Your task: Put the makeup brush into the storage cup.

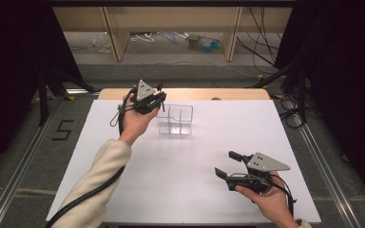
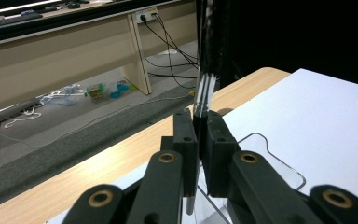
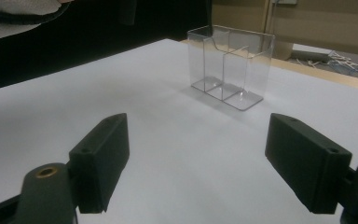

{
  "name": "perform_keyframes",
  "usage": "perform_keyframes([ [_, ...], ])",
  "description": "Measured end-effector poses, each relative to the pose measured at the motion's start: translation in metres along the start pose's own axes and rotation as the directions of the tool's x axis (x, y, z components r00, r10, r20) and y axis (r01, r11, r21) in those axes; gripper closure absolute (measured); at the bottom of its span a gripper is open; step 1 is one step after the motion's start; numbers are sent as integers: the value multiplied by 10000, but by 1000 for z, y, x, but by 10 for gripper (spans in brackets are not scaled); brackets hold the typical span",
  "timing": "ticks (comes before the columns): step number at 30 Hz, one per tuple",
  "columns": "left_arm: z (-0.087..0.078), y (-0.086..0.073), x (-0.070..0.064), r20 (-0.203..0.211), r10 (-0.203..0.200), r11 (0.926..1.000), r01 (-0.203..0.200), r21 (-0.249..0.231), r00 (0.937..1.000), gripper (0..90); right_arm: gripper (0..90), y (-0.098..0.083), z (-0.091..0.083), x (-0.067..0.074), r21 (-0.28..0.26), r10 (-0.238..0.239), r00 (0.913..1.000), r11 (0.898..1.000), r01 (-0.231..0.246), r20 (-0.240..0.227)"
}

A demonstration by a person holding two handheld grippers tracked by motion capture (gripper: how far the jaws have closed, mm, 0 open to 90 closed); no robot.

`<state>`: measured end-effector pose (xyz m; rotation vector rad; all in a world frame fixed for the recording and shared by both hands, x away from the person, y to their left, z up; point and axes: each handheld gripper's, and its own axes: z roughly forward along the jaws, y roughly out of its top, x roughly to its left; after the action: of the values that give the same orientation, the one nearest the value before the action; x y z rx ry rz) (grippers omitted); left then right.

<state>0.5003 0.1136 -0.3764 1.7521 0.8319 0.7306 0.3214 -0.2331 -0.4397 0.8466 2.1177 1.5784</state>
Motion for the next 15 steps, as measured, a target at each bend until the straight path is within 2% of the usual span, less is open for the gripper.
perform_keyframes([
  [1,0,0,0,3,0,10000,0,0,10000,855,229,0,0,0,-35,-47,10000,10000,47,15],
  [2,1,0,1,4,234,9997,-234,-99,9997,855,229,0,0,0,-74,-46,10000,10000,46,6],
  [3,1,0,2,-11,232,9997,-232,-92,9997,855,229,0,0,1,93,144,9999,9999,-143,-35],
  [6,1,0,2,-27,238,9997,-239,-92,9997,855,229,0,0,1,50,134,9999,9999,-134,-25],
  [8,1,0,2,-34,223,9997,-223,-91,9997,855,230,0,0,1,102,152,9999,9998,-152,-43],
  [9,1,0,2,-28,225,9997,-226,-94,9997,855,230,-1,1,2,-49,260,9995,9996,-260,-165],
  [12,1,-1,2,-40,216,9997,-217,-98,9998,855,230,0,0,1,49,152,9999,9999,-152,-30],
  [13,1,-1,0,-46,-40,10000,40,17,10000,855,231,0,1,1,29,193,9997,9998,-192,-120],
  [15,1,-1,0,-43,-14,10000,14,34,10000,855,231,-1,1,2,-66,246,9995,9997,-247,-179],
])
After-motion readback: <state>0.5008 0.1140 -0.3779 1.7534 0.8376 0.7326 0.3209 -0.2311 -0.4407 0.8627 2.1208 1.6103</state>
